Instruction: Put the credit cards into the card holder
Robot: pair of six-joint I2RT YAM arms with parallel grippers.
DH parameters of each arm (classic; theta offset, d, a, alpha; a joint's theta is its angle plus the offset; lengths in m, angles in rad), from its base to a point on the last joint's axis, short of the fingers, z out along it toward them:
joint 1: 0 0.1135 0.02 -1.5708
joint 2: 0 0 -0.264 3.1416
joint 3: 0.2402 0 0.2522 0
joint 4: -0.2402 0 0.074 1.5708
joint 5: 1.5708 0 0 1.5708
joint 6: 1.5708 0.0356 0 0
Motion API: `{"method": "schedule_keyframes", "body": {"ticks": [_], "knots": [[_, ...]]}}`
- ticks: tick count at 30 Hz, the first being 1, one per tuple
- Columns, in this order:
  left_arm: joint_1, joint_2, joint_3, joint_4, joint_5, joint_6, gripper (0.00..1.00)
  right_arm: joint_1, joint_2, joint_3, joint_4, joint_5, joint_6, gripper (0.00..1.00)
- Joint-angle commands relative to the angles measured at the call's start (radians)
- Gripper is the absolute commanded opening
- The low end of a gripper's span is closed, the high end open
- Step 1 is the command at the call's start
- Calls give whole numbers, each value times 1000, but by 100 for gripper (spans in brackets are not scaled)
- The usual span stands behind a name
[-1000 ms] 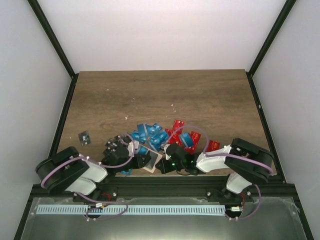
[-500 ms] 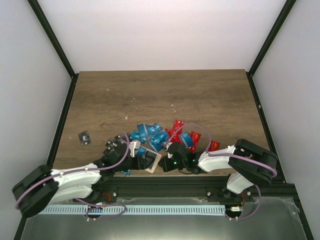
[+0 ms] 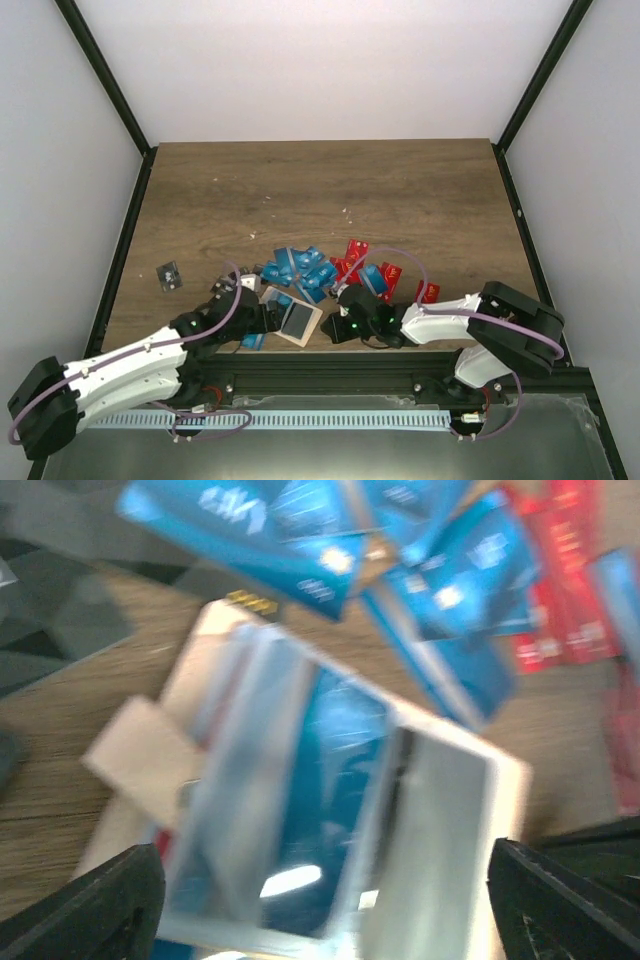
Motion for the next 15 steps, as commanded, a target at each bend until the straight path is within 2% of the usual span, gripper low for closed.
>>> {"method": "schedule_keyframes", "body": {"ticks": [1,5,9,15], "knots": [[0,73,35,-92,-162,8,87,-9,0,-52,-153,0,24,12],[5,117,51,-87,-231,3,86,-10,-10,-57,-122,-27,68,19],[8,140,67,-99,-252,20,84,-9,-22,-55,-107,-34,86,21],[8,194,83,-83,-302,21,66,-16,-23,-45,-110,-18,92,23]]}}
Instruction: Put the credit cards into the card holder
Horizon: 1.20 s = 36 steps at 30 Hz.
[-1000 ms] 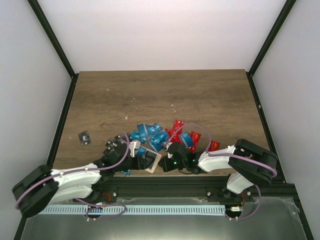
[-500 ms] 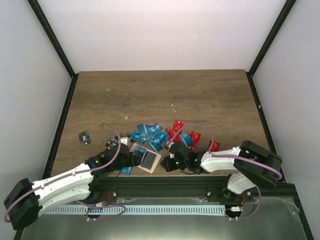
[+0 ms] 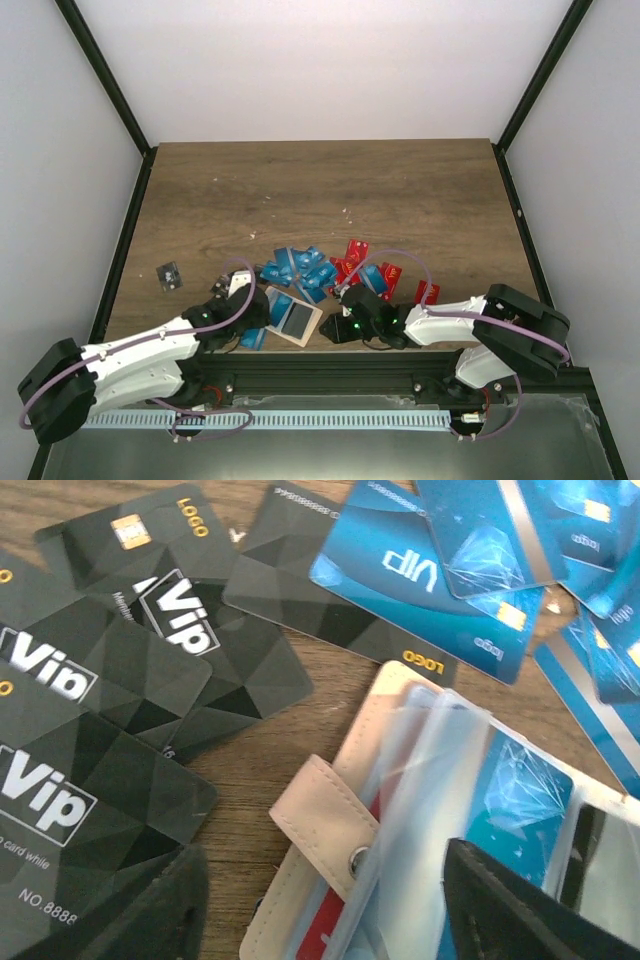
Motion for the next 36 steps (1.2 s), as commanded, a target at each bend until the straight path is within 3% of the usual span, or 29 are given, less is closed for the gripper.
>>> {"method": "schedule_keyframes", "body": {"ticks": [1,9,15,19,30,36], "knots": [[7,45,38,6,-65,13,62,-11,16,-22,-113,19,22,23],[22,142,58,82,-57,62,53,-18,8,-36,-98,11,30,23],[29,241,62,142,35,50,45,-50,-10,-49,-114,18,43,23],[14,240,11,241,147,-23,43,-93,-51,-65,-124,20,39,23],[-161,285,-22,288,183,-313,44,-216,-74,-65,-113,-19,18,24],[-244,316,-13,356,210,-364,46,-256,-21,-23,-59,-57,-15,23]]}}
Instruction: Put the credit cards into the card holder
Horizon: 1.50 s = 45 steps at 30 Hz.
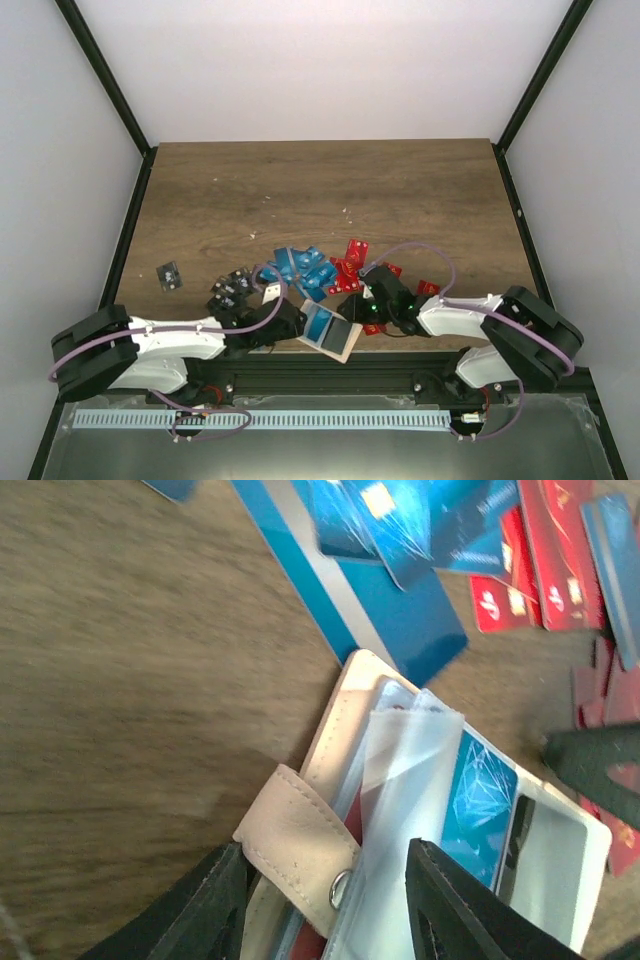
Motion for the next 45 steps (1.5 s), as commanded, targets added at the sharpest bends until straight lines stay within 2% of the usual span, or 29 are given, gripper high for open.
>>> {"method": "schedule_keyframes", "body": {"ticks": [1,4,7,10,14,17,20,30,36,45], "knots": [[-52,38,-25,-4,67,-89,47,-31,63,26,-4,-6,-38,23],[-97,34,-28,28,76,-95,48,-53,117,50,53,-36,-56,22],[-150,12,-17,43,70,-37,48,-74,170,98,81,-47,-97,21],[-172,-32,-1,-47,7,27,47,-94,186,156,44,-41,-156,21],[-171,-102,-7,-179,-121,72,49,-98,131,202,-60,-7,-215,21],[-168,-141,-27,-172,-172,127,50,-99,71,198,-133,-4,-222,22],[-159,-136,-16,-162,-200,183,47,-99,-4,161,-179,-12,-206,22],[-151,-20,21,-115,-93,326,42,-99,-193,77,-285,-28,-159,24],[-153,-35,9,-107,-56,353,42,-99,-234,42,-299,-51,-142,24],[-159,-21,-3,-46,-48,386,51,-99,-253,22,-298,-51,-137,24]]}}
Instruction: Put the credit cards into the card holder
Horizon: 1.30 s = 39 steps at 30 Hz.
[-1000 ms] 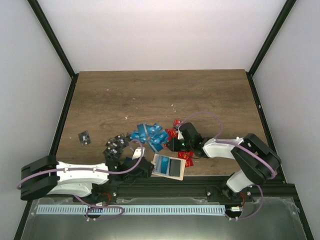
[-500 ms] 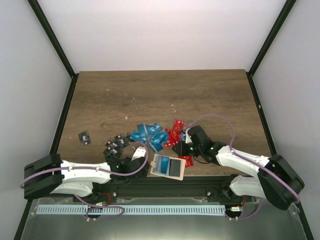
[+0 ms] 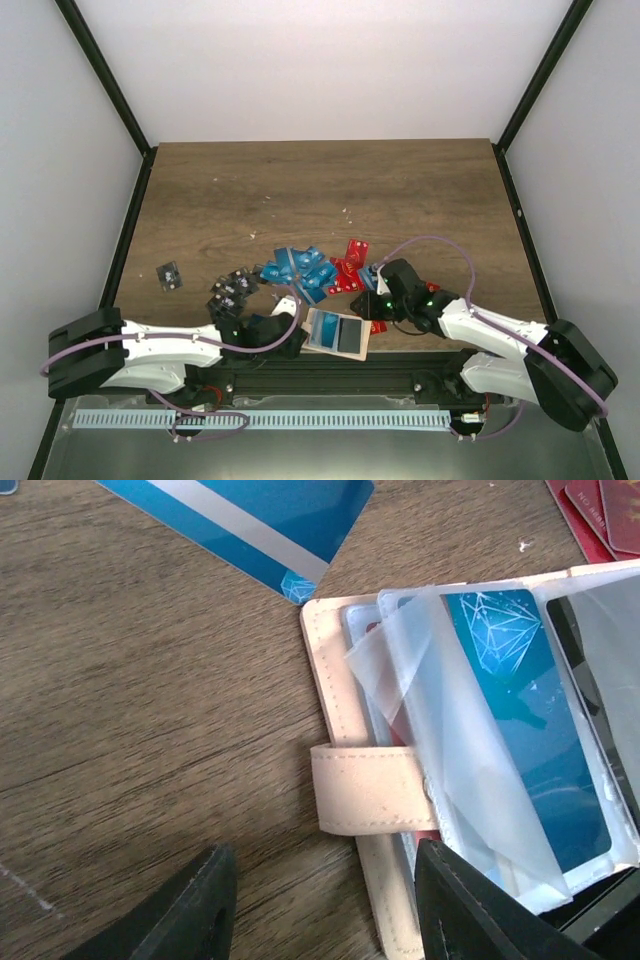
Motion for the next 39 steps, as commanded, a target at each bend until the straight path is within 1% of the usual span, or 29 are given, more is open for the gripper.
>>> {"method": "schedule_keyframes", "body": {"ticks": [1,3,7,10,12,15,17,19,22,23,26,29,32,34,39], "knots": [[-5,37,1,56,-7,37,52,-7,-15,-15,1,-12,10,24],[-4,79,26,41,-41,39,51,-7,-17,-20,4,-15,11,25],[-4,144,68,-4,-113,14,47,-7,-23,-29,4,-20,7,24],[-4,151,66,32,-119,23,46,-7,-24,-36,9,-22,3,25],[-4,157,68,55,-122,39,44,-7,-23,-39,15,-26,2,24],[-2,179,72,86,-121,50,35,-7,-18,-42,22,-31,0,24],[-2,194,79,84,-126,73,26,-7,-17,-43,24,-32,-1,24],[-2,204,85,55,-153,46,20,-7,-17,-42,21,-29,-1,24],[-2,194,86,5,-205,-27,16,-7,-17,-38,-3,-17,5,25],[-1,182,81,-1,-214,-48,14,-7,-14,-35,-15,-12,8,26],[1,131,40,28,-215,-94,7,-6,-5,-28,-62,-4,28,31],[2,85,-7,88,-196,-120,4,-5,-6,-27,-101,-20,50,39],[4,61,-39,132,-181,-139,4,-6,-25,-37,-124,-60,71,46],[4,56,-54,157,-173,-152,4,-2,-43,-52,-123,-104,86,48],[6,60,-79,206,-156,-182,4,53,-48,-89,-67,-179,163,54]]}}
